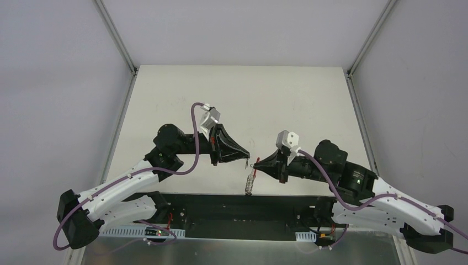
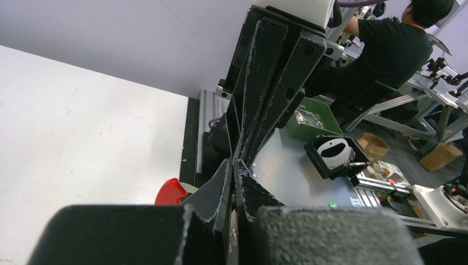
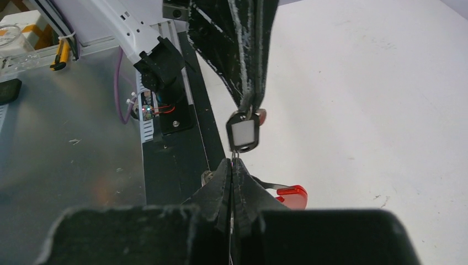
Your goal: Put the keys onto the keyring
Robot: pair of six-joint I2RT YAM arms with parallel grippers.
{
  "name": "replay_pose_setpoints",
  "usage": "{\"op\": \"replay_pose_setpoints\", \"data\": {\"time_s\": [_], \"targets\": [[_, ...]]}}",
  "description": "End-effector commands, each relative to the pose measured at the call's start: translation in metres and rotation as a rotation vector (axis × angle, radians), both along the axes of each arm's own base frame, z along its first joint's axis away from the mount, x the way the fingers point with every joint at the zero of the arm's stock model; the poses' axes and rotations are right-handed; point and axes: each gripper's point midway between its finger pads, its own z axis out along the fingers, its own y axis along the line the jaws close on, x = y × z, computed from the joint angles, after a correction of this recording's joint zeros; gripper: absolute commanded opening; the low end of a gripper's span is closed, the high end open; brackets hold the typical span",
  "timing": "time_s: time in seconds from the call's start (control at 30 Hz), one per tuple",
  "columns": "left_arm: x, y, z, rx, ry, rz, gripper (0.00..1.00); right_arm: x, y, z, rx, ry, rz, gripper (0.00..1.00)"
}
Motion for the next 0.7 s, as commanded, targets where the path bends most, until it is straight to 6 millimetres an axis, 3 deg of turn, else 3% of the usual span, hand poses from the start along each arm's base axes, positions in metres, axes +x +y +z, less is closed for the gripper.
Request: {"op": "replay_pose_setpoints", "data": {"time_s": [0.0, 0.3, 0.67], "targets": [[-0.016, 0.005, 0.014, -0.049, -0.071, -0.078, 0.00, -0.017, 0.005, 0.043, 0.099, -0.048, 0.099, 0.00], [-0.035, 0.010, 0.021, -0.081, -0.119, -0.182, 0.00, -0.044, 0.009, 0.059, 0.144, -0.001, 0.242, 0.00], [-0.056, 0.020, 0.030, -0.143, -0.215, -0.253, 0.00, -0.055, 0.012, 0.079, 0.237, 0.041, 0.293, 0.00]]}}
